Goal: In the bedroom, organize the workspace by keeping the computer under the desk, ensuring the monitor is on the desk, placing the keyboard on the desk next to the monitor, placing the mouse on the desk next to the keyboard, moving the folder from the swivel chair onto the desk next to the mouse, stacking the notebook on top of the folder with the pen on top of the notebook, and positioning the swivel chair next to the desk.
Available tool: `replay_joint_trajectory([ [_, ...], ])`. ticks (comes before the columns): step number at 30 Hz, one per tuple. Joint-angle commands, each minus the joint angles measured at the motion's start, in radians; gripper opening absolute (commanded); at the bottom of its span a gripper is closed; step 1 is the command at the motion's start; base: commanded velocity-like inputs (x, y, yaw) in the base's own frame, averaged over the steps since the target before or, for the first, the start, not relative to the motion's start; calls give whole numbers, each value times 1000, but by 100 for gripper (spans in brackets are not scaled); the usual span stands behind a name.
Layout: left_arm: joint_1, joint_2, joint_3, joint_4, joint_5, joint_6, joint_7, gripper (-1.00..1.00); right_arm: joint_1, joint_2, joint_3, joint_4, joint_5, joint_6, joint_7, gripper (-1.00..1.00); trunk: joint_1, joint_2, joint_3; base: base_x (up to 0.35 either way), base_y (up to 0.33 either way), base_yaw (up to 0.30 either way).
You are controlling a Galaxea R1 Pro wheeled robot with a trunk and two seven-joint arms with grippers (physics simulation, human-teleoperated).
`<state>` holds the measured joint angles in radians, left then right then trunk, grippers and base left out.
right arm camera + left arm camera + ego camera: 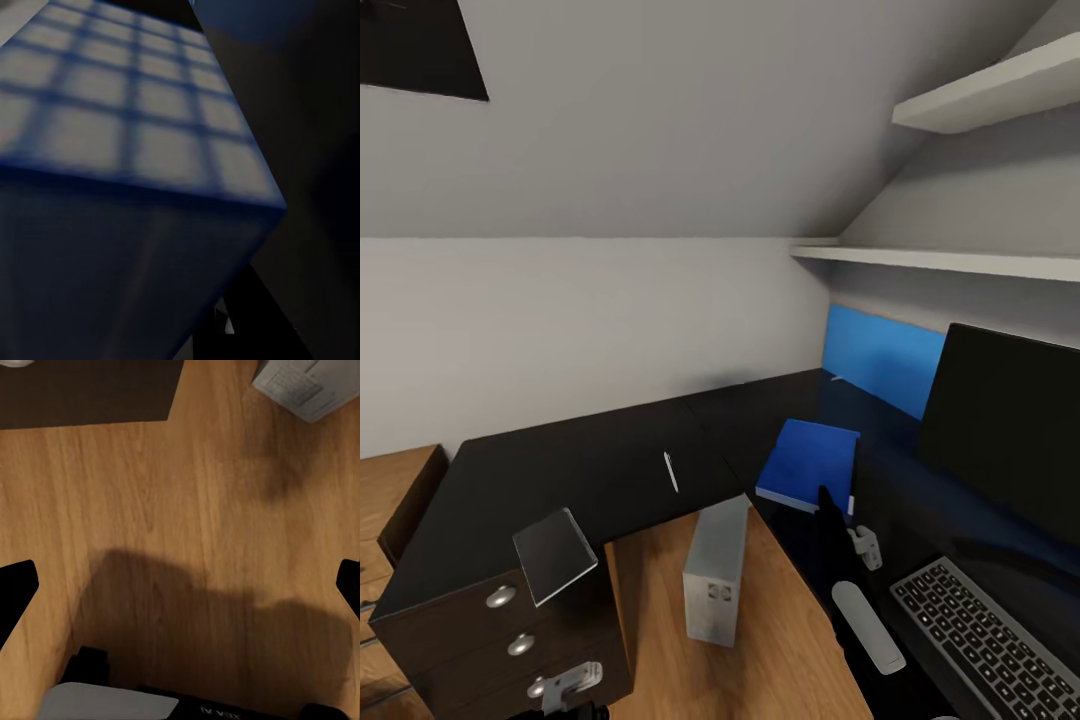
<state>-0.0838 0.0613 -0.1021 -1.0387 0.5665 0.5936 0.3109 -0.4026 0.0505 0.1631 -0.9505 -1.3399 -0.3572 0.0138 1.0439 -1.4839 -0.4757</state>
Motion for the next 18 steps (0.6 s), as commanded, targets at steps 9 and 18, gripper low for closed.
replay_joint_trajectory([
  [9,-1,0,-5,0,10,-5,14,100,-1,1,9,-3,-9,-9,3,-100,35,-64,-29,0,0,0],
  [18,-1,0,-8,0,10,-6,14,100,-1,2,11,-4,-9,-9,3,-100,50,-92,-42,0,0,0],
])
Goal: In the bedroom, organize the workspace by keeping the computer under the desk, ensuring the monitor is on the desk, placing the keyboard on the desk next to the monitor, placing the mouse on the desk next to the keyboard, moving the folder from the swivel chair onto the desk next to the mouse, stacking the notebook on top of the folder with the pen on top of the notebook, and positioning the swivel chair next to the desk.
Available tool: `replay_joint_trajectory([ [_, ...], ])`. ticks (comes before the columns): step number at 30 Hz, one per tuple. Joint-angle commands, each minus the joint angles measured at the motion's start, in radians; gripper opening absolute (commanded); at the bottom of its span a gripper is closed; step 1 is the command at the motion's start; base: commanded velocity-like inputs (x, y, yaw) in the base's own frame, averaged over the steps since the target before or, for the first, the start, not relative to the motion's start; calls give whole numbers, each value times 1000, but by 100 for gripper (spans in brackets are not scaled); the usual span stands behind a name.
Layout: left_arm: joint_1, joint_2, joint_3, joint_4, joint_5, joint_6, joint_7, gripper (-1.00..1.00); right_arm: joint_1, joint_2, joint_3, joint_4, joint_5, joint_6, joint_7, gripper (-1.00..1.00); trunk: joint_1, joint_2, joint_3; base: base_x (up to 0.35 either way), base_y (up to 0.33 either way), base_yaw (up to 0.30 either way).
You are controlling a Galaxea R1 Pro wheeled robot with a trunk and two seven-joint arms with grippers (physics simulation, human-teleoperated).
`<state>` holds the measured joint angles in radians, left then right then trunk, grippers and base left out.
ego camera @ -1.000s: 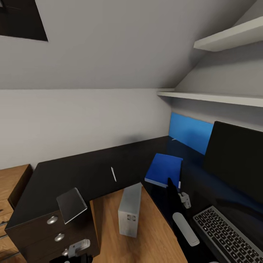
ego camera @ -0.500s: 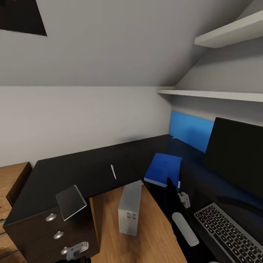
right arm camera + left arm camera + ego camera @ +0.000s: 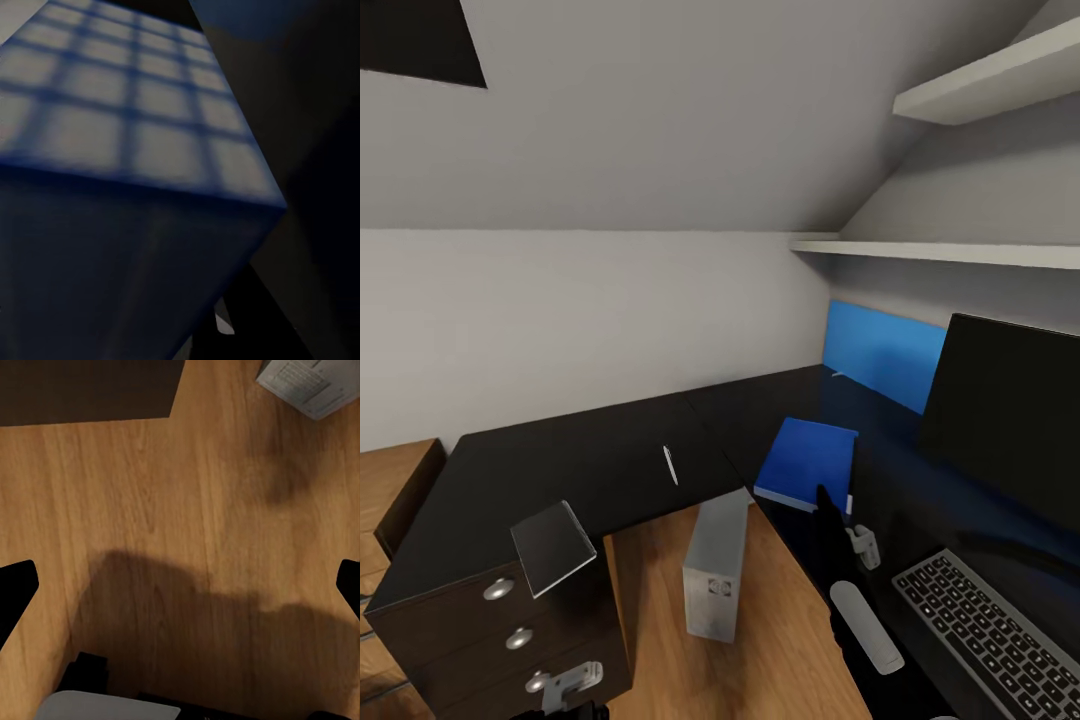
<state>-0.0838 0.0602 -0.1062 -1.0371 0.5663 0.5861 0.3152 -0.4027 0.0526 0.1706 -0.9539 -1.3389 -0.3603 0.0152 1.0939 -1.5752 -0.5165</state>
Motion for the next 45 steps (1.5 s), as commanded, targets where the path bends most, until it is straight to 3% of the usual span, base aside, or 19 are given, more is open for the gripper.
replay_joint_trajectory([
  [1,-1,1,-4,-1,11,1,9,100,-1,0,3,0,-11,-6,2,-100,0,-1,-1,0,0,0],
  [4,-1,2,-6,2,10,-3,8,100,-1,0,3,0,-11,-6,2,-100,0,-1,-1,0,0,0],
  [7,-1,2,-10,39,9,-101,5,100,-1,1,3,0,-12,-6,2,-100,0,-1,-1,77,21,0],
  [11,-1,1,-11,58,10,-145,3,100,-1,0,0,2,-13,-6,2,-100,0,-1,-1,99,21,0],
  [18,-1,0,-11,60,9,-150,2,100,-1,1,-2,7,-10,-21,-1,-100,0,-1,-1,8,2,0],
  [21,-1,0,-10,59,10,-150,2,100,-1,1,0,18,-12,-105,-2,-100,0,-1,-1,0,0,0],
  [32,-1,-7,-12,55,10,-150,-1,100,-1,4,0,20,-12,-121,-3,-100,0,-1,-1,0,0,0],
  [45,-1,-17,-12,54,11,-152,1,100,-1,3,3,20,-9,-121,-2,-100,50,-92,-42,0,0,0],
])
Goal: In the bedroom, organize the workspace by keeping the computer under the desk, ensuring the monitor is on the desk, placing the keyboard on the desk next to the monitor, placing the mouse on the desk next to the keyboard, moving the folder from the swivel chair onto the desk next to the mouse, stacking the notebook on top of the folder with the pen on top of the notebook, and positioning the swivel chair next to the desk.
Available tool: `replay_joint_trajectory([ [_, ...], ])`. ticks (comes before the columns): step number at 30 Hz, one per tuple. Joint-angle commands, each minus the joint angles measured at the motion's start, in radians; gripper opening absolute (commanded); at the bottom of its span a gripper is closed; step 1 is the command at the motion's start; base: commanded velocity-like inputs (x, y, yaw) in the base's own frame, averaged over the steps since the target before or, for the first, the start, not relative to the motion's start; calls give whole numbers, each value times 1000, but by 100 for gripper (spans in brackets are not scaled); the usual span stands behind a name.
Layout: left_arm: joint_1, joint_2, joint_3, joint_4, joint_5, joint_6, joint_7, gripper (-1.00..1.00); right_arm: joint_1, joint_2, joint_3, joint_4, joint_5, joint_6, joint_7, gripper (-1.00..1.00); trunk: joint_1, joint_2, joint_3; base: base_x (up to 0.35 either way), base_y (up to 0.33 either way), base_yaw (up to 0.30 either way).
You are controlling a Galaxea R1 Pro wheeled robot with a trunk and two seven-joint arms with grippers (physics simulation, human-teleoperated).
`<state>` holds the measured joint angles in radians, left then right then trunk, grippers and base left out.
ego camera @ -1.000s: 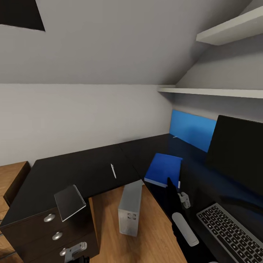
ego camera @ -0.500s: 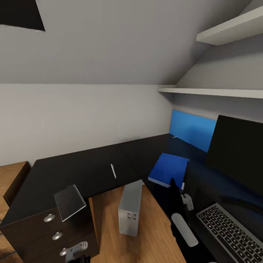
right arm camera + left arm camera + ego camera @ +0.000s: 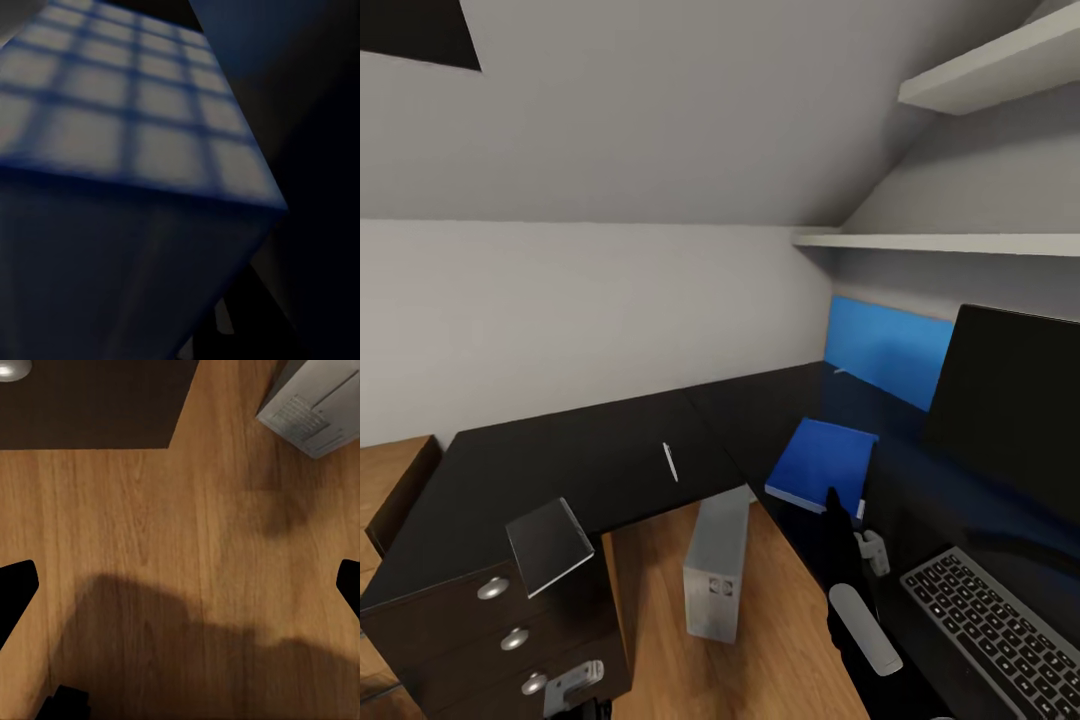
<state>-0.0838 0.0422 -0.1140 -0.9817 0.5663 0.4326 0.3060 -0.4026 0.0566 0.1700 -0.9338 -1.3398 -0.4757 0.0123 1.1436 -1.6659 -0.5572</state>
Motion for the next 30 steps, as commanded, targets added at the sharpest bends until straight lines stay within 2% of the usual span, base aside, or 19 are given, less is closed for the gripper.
replay_joint_trajectory([
  [1,-1,1,-4,-2,10,1,10,100,-1,-1,3,0,-9,-6,1,-100,4,-8,-4,0,0,0],
  [27,-1,1,-4,0,10,3,12,100,-1,0,3,0,-10,-3,-1,-100,104,-190,-86,0,0,0],
  [30,-1,1,-4,0,10,4,11,100,-1,0,3,0,-10,-2,-2,-100,104,-190,-86,0,0,0],
])
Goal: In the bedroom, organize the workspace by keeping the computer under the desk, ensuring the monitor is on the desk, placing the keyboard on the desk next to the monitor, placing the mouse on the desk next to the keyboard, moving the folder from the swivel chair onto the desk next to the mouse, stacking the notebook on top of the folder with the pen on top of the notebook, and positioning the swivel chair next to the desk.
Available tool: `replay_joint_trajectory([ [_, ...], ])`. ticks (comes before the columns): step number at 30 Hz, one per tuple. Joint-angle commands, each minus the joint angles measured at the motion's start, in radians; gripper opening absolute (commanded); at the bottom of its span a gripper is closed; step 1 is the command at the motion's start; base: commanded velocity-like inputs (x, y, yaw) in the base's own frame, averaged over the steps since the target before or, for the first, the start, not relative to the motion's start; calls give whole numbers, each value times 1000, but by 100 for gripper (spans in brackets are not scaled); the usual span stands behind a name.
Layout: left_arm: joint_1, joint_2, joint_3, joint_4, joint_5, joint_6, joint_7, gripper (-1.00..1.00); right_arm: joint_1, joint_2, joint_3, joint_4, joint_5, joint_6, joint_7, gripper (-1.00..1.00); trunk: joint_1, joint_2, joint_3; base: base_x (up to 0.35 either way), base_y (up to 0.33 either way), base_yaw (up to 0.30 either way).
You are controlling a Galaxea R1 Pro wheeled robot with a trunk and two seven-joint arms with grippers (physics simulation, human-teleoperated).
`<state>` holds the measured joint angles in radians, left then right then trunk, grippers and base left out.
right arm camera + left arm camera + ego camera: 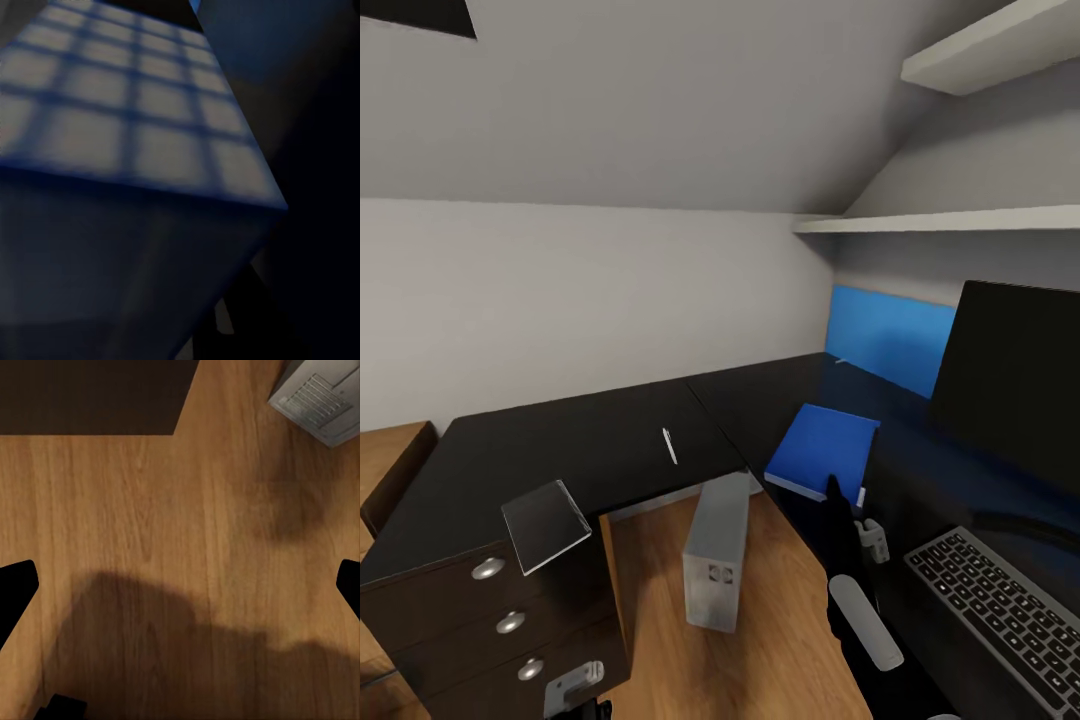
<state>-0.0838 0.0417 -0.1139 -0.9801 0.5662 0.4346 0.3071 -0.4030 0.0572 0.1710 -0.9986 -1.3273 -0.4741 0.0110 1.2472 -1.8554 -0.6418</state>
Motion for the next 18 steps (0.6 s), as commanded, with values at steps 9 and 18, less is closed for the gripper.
replay_joint_trajectory([
  [9,-1,2,-3,2,11,3,9,100,0,-1,2,64,-23,-3,0,-100,0,0,-1,0,0,0],
  [18,-1,2,-3,3,11,2,10,100,0,-1,2,64,-23,-3,0,-100,-8,14,5,0,0,0],
])
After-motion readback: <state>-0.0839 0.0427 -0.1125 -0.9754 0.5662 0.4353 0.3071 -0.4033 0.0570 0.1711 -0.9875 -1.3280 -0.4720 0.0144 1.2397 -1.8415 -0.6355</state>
